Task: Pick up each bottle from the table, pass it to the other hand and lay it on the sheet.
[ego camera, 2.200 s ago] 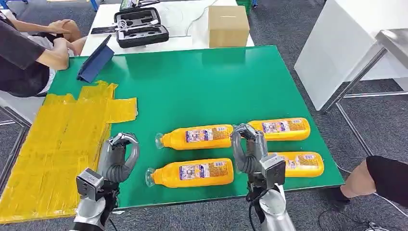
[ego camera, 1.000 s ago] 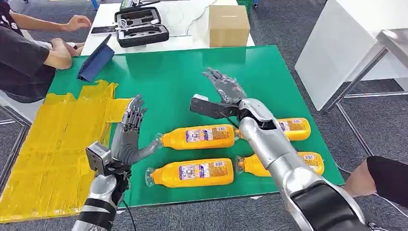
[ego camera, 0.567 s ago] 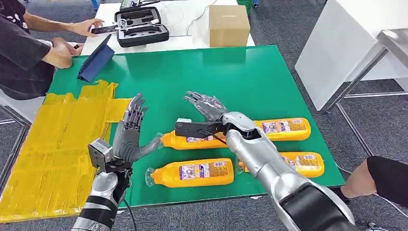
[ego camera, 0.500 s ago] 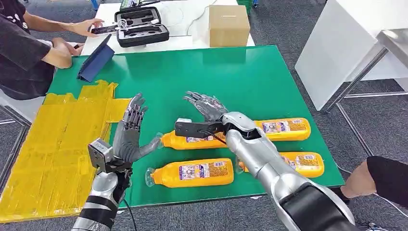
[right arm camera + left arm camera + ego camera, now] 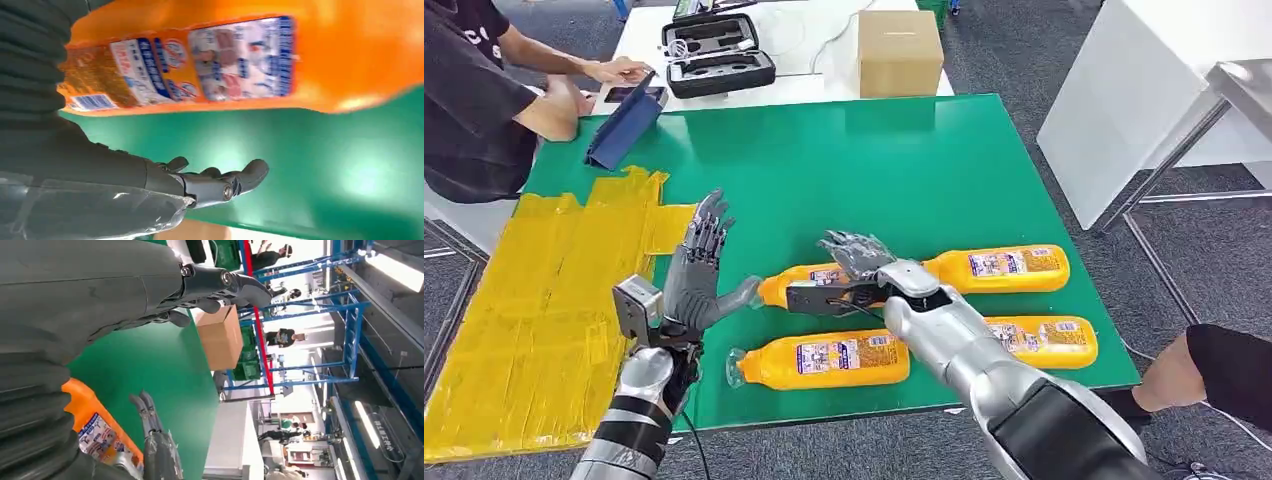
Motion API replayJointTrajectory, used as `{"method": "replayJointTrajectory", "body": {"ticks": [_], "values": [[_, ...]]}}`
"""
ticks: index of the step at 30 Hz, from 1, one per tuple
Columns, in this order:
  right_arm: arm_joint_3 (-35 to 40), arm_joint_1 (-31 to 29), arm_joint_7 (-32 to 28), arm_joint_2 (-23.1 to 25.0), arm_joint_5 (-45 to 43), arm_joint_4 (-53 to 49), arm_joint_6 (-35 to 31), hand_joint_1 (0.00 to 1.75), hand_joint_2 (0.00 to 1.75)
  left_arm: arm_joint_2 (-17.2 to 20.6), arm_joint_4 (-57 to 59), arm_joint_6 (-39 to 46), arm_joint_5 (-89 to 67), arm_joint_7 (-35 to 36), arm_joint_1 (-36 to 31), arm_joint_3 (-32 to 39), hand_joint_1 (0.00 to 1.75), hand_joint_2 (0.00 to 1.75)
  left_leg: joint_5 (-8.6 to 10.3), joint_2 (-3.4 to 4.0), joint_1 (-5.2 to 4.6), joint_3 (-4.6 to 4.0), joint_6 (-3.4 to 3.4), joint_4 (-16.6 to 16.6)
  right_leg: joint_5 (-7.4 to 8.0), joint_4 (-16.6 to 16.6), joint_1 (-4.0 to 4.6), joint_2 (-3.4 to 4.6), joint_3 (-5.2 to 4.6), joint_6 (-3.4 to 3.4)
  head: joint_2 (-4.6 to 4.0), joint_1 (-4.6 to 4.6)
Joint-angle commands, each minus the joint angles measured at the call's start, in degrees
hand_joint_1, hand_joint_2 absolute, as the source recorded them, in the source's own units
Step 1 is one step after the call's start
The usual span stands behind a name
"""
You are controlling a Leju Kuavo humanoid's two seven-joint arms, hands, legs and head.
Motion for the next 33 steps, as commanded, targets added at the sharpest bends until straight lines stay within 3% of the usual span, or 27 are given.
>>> {"method": "replayJointTrajectory", "body": {"ticks": [1,20,21,22,24,33], "values": [[2.3,-2.7,2.0,-0.6,1.1,8.3,-1.0,0.00,1.75,0.0,4.7,-0.3,1.0,0.3,-2.6,1.8,0.00,1.75,-0.08,-0.07,0.00,0.24,-0.03,0.0,-0.10,0.0,0.02,-0.14,0.26,-0.06,0.00,0.00],[0.4,-2.0,4.0,-2.0,1.2,10.5,0.8,0.02,1.75,-0.5,4.8,-0.6,2.3,0.0,-2.3,2.2,0.00,1.75,-0.03,-0.09,-0.01,0.15,-0.01,0.0,-0.06,0.0,0.00,-0.14,0.17,-0.04,0.00,0.00],[0.4,-1.7,3.9,-2.2,1.4,10.4,0.7,0.28,1.75,-0.5,3.8,-0.6,2.5,-0.2,-1.9,2.1,0.00,1.75,-0.11,-0.10,0.00,0.30,-0.03,0.0,-0.14,0.0,0.02,-0.19,0.34,-0.07,0.00,0.00],[0.3,-1.6,3.9,-2.2,1.4,10.4,0.7,1.13,1.75,-0.5,3.3,-0.6,2.5,-0.1,-1.8,2.1,0.00,1.75,-0.09,-0.12,-0.01,0.28,-0.02,0.0,-0.13,0.0,0.01,-0.20,0.32,-0.06,0.00,0.00],[0.2,-1.4,3.9,-2.3,1.9,10.4,0.2,1.75,1.75,-0.3,1.9,-0.4,2.3,-0.2,-0.9,1.7,0.00,1.75,-0.09,-0.10,0.02,0.28,-0.03,0.0,-0.12,0.0,0.04,-0.18,0.33,-0.07,0.00,0.00],[-0.1,-0.8,4.2,-2.0,2.2,10.3,-0.5,1.75,1.75,-0.2,2.4,-0.3,2.4,-0.4,-0.3,1.7,0.00,1.75,-0.15,-0.09,0.03,0.44,-0.04,0.0,-0.16,0.0,0.05,-0.19,0.48,-0.09,0.00,0.00]]}}
